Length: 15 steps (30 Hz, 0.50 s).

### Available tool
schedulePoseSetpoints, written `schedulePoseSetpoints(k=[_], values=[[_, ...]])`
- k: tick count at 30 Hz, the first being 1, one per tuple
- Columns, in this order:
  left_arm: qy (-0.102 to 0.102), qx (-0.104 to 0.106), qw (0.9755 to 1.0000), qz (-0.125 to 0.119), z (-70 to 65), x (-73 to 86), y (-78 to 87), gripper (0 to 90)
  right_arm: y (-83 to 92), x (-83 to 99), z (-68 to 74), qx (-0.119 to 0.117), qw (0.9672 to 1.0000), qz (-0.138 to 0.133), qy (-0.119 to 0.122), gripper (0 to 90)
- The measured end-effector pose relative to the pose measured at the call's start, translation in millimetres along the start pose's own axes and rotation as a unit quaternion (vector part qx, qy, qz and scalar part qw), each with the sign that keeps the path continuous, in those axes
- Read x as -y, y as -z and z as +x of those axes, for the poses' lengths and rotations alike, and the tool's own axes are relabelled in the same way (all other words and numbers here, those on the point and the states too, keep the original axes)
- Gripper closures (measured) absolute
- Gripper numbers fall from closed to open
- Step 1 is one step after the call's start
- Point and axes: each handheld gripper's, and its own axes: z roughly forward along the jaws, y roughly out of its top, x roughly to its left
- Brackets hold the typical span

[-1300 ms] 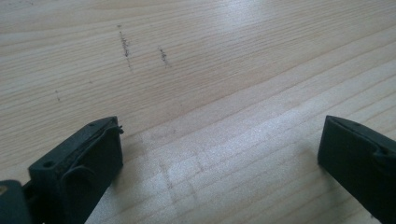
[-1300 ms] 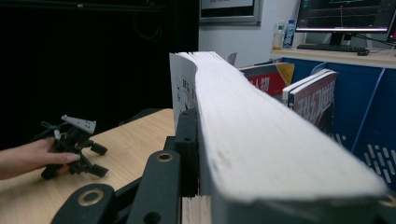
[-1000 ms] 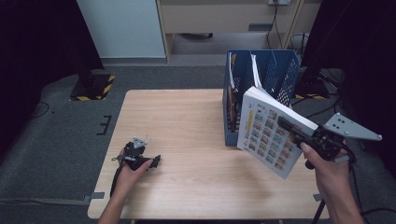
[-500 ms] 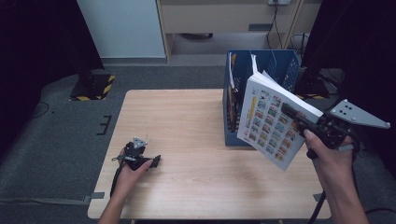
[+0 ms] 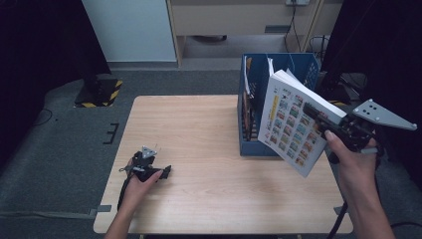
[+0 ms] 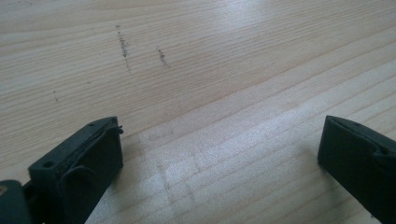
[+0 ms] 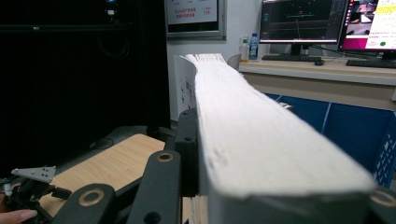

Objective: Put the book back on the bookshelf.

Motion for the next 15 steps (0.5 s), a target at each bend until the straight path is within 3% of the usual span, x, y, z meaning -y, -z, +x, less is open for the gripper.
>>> schedulePoseSetpoints(k=[15], values=[[0.0,0.0,1.0,0.0,-0.5,-0.1,-0.2,0.0,10.8,-1.5,-6.1,0.026,0.9996,-0.009,-0.006,73.7]])
